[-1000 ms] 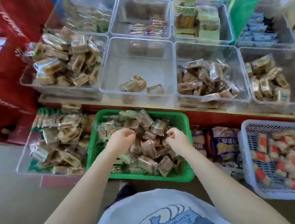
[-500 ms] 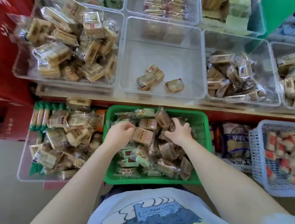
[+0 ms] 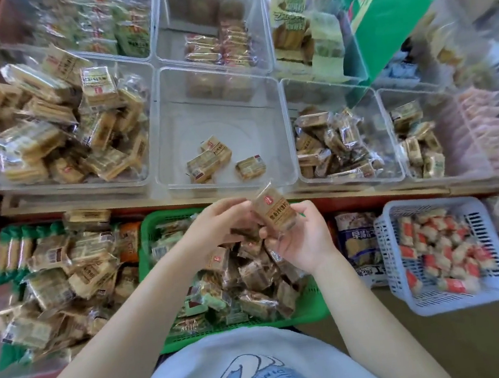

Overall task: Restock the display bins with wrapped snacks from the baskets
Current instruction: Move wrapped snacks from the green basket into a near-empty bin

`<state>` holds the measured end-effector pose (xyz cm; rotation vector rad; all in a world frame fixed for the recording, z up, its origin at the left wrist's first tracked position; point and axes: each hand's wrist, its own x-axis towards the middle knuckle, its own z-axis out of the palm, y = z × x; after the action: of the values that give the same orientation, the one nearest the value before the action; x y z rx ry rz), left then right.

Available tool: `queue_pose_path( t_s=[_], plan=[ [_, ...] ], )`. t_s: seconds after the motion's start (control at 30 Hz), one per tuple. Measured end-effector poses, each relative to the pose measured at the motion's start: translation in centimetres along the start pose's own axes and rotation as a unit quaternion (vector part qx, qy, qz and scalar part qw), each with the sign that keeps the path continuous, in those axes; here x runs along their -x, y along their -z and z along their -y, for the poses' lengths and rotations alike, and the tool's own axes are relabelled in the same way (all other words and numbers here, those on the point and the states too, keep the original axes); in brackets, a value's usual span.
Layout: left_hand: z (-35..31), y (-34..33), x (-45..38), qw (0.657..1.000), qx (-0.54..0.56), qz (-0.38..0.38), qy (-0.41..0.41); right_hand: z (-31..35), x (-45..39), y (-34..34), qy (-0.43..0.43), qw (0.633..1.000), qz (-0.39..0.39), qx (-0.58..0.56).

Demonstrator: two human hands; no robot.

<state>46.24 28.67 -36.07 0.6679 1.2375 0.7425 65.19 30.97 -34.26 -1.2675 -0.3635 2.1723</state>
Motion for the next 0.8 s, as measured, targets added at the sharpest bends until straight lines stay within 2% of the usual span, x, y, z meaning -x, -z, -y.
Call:
queue_pose_path(
  t_s=[0.07, 0.2, 0.33, 0.4, 0.5, 0.53, 0.6, 0.7, 0.77, 0.8],
  plan=[
    [-1.8, -1.4, -0.1, 1.0, -0.018, -0.01, -0.023, 0.7, 0.6, -0.7, 0.039, 0.998, -0.004, 0.039],
    [-3.6, -3.0, -1.9, 0.992, -0.074, -0.084, -0.049, 2.2, 1.1, 0.3, 0.092, 0.99, -0.015, 0.11],
    [-3.9, -5.5, -4.1, 0.981, -0.139, -0.101, -0.09, 4.7, 1.0, 4.0, 0.14, 0.952, -0.084, 0.259],
    [-3.3, -6.6, -5.5, 0.952, -0.237, -0.143, -0.131, 6.9, 0.5, 6.3, 0.178, 0.903, -0.155, 0.359],
    [-1.5, -6.9, -7.7, 0.837, -0.486, -0.205, -0.142, 10.9, -0.8, 9.4, 0.256, 0.787, -0.261, 0.497],
    [-0.9, -6.8, -8.3, 0.817, -0.517, -0.214, -0.139, 12.1, -1.4, 10.4, 0.274, 0.746, -0.268, 0.545],
    [-0.2, -6.6, -9.3, 0.812, -0.509, -0.245, -0.145, 13.8, -3.3, 11.7, 0.259, 0.686, -0.223, 0.642],
    [-0.2, -6.1, -10.2, 0.828, -0.454, -0.287, -0.163, 14.2, -6.4, 13.0, 0.153, 0.665, -0.093, 0.725],
    [-0.2, -6.1, -10.4, 0.832, -0.437, -0.299, -0.164, 13.8, -8.0, 13.4, 0.139, 0.63, -0.069, 0.761],
    [-0.1, -6.2, -10.5, 0.831, -0.436, -0.304, -0.163, 13.5, -8.2, 13.4, 0.166, 0.598, -0.089, 0.779]
  ],
)
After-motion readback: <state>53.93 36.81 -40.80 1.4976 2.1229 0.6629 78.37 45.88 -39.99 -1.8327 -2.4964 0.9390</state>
